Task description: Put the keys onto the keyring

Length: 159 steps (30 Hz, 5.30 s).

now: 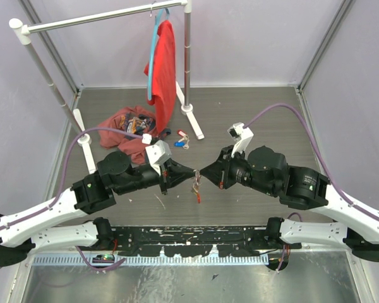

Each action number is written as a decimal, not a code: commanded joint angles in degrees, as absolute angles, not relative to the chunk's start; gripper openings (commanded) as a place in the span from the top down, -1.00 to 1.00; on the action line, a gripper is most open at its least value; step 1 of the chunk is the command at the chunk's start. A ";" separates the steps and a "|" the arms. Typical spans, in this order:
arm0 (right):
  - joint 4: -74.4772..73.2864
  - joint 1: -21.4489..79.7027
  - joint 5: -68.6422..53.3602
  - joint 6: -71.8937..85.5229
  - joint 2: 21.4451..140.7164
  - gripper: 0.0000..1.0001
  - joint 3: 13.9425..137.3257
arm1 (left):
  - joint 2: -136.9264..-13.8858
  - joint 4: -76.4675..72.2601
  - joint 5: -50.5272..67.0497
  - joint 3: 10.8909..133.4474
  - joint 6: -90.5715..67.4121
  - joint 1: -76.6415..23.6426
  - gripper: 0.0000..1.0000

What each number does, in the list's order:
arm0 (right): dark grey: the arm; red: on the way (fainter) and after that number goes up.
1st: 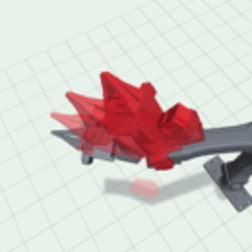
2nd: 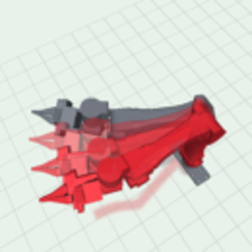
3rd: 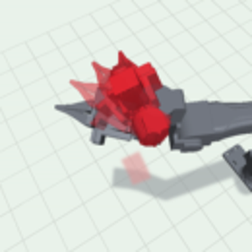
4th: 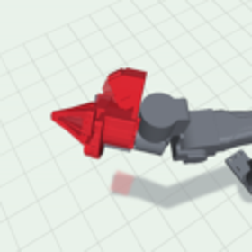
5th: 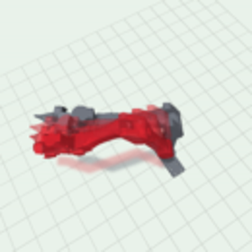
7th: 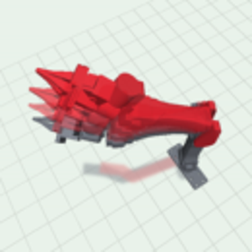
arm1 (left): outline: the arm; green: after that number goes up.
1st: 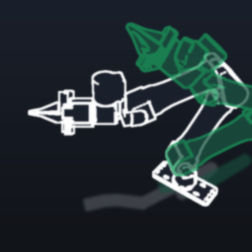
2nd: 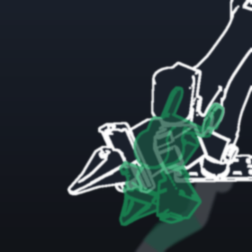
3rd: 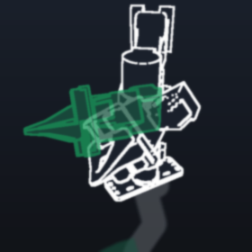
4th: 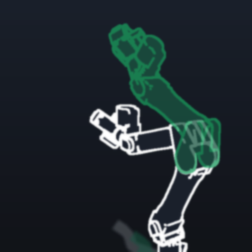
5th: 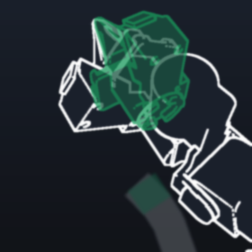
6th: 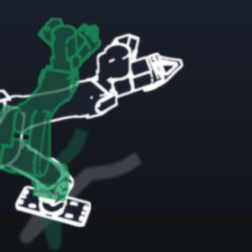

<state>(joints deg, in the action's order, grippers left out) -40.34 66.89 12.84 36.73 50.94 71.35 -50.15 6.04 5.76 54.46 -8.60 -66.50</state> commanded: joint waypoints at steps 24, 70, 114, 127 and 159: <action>-37.03 66.60 16.35 34.48 46.49 0.61 69.37 | -47.74 -0.75 7.34 54.67 -8.15 -66.58 1.00; -3.15 66.62 -16.14 7.38 40.86 0.68 58.93 | -45.88 -18.52 22.08 52.58 -18.65 -66.62 1.00; -68.20 66.62 -7.65 -2.42 65.75 0.99 97.83 | -49.39 15.13 16.17 62.31 1.18 -66.66 0.19; -65.65 66.62 -9.07 -2.30 66.21 0.99 97.02 | -54.54 15.84 20.40 63.77 2.85 -66.62 0.22; -62.40 66.62 -11.63 -3.03 67.12 0.99 95.05 | -56.97 16.01 22.78 64.98 3.18 -66.62 0.87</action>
